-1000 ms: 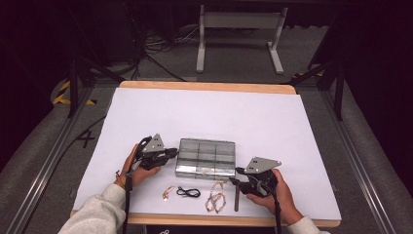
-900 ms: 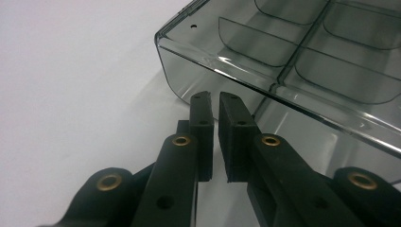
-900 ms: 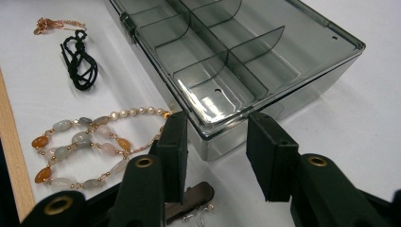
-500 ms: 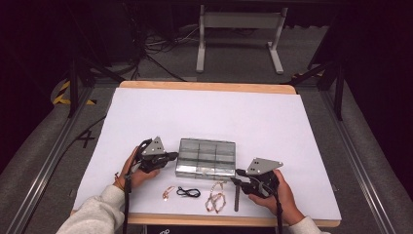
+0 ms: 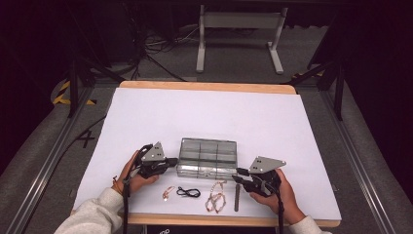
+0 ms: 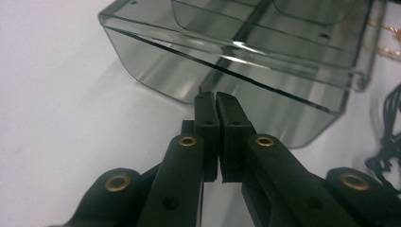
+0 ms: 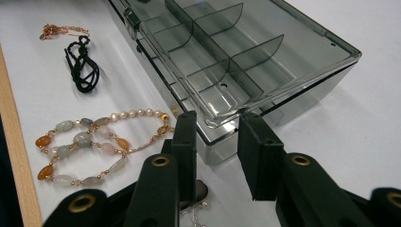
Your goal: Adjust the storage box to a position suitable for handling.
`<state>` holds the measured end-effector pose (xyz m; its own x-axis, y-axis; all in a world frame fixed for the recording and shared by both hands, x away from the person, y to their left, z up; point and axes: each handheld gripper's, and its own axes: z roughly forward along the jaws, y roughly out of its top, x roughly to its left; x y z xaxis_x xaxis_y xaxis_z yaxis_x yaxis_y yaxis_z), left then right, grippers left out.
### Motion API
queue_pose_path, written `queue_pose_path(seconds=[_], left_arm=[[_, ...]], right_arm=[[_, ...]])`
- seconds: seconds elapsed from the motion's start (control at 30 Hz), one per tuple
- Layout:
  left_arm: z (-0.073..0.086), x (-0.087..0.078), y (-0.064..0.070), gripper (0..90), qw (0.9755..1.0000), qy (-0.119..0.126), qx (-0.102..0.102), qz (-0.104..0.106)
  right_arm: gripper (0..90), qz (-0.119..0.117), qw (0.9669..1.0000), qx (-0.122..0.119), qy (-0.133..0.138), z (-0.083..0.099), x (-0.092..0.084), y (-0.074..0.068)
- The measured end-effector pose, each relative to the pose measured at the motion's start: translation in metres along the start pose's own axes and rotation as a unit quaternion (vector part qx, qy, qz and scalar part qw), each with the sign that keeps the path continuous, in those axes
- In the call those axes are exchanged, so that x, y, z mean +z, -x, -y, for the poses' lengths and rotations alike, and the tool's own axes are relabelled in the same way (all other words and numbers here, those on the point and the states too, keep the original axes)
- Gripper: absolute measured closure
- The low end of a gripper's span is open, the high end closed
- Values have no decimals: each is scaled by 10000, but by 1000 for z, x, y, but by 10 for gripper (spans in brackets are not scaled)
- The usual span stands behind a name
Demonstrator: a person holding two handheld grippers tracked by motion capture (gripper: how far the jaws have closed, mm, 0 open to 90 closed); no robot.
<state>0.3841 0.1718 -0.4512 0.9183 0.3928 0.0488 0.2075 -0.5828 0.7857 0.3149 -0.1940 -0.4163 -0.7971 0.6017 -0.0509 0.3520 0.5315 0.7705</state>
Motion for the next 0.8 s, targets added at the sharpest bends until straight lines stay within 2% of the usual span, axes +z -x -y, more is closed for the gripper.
queue_pose_path(seconds=[0.07,0.13,0.2,0.37,0.43,0.6,0.8], left_arm=[[0,-2,1,849,10000,35,22,10],[-2,-4,2,841,9999,54,78,-89],[-2,-4,2,825,9999,76,50,-146],[-2,-6,1,723,9997,62,80,-229],[-2,-8,0,684,9997,151,86,-194],[-3,-13,-2,579,9989,277,48,-374],[-6,-15,0,491,9982,372,152,-451]], right_arm=[[691,12,10000,-17,2,0,0,0],[695,18,10000,-33,11,0,0,0],[698,4,10000,-38,18,0,0,0],[703,36,10000,-52,74,-1,-2,0],[704,46,9999,-50,112,-1,-3,0],[705,54,9998,-62,180,-1,-4,0],[708,125,9995,-68,275,-3,-6,0]])
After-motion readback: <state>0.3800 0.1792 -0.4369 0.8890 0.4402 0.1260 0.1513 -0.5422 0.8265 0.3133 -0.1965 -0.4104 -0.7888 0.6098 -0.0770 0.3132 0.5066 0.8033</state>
